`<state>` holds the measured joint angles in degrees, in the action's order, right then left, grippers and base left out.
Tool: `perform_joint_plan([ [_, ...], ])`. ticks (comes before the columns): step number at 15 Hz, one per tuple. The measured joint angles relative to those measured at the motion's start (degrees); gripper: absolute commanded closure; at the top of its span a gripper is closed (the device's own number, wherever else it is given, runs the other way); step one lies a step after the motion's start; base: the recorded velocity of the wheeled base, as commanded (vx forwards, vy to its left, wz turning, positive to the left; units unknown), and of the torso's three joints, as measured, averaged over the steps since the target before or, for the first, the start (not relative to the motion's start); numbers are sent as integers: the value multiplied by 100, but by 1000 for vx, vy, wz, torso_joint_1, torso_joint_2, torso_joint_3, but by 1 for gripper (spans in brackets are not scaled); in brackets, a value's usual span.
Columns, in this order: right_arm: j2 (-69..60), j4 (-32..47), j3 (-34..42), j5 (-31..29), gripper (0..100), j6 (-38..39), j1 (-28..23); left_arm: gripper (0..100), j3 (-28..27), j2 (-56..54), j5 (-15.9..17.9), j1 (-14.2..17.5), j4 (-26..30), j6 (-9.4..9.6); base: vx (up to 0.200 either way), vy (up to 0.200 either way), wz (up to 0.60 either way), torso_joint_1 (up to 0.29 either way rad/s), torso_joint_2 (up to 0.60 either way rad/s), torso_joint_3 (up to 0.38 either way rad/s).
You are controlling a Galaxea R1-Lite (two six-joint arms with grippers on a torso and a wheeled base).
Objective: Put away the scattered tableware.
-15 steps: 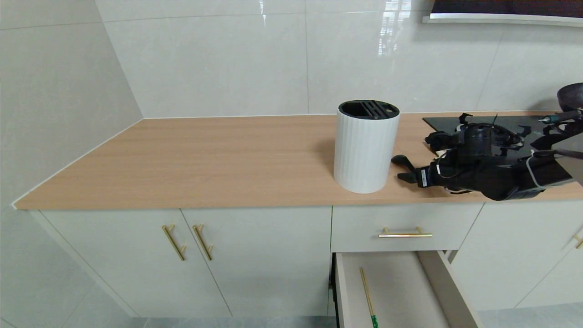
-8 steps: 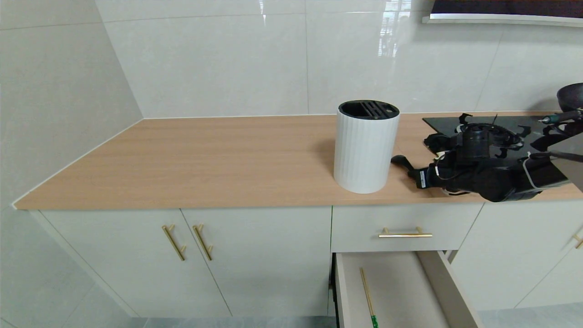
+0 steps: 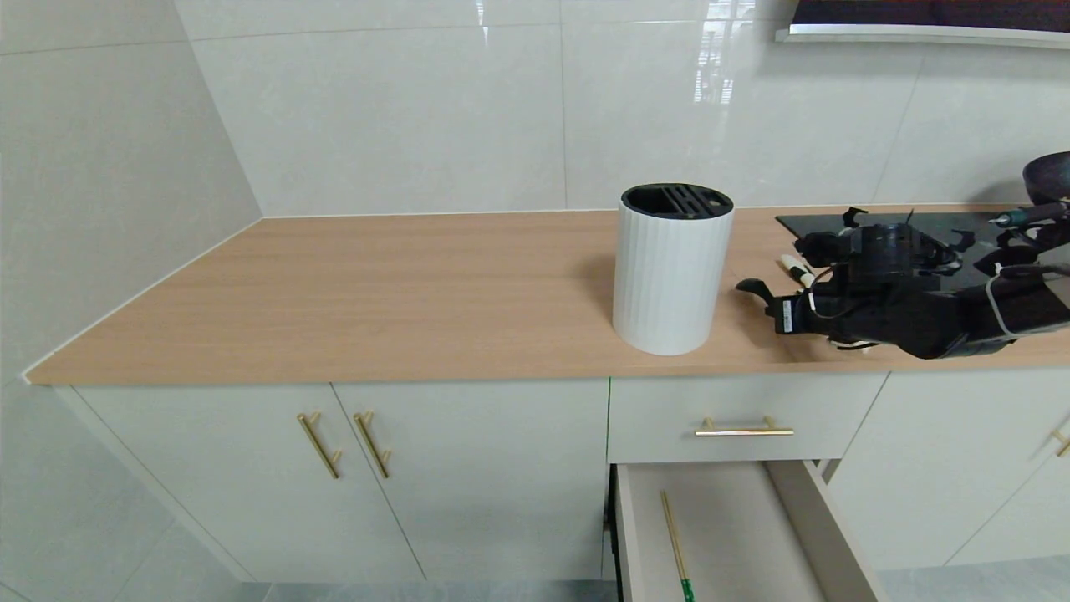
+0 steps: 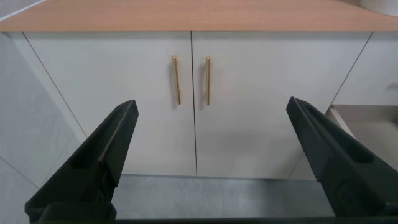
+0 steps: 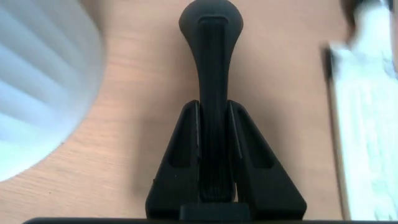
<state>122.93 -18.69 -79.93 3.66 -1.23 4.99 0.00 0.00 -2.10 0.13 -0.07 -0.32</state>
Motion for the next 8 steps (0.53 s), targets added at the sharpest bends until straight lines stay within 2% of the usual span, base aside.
perform_joint_plan([
  [3,-1056,1196,350,-271,100,366,7,0,-2,0,0,0,0,-1,0,0,0,0,0,0],
  [8,-3283,2192,2061,-458,100,1108,218,0,-2,0,0,2,0,0,0,0,0,0,0,0],
])
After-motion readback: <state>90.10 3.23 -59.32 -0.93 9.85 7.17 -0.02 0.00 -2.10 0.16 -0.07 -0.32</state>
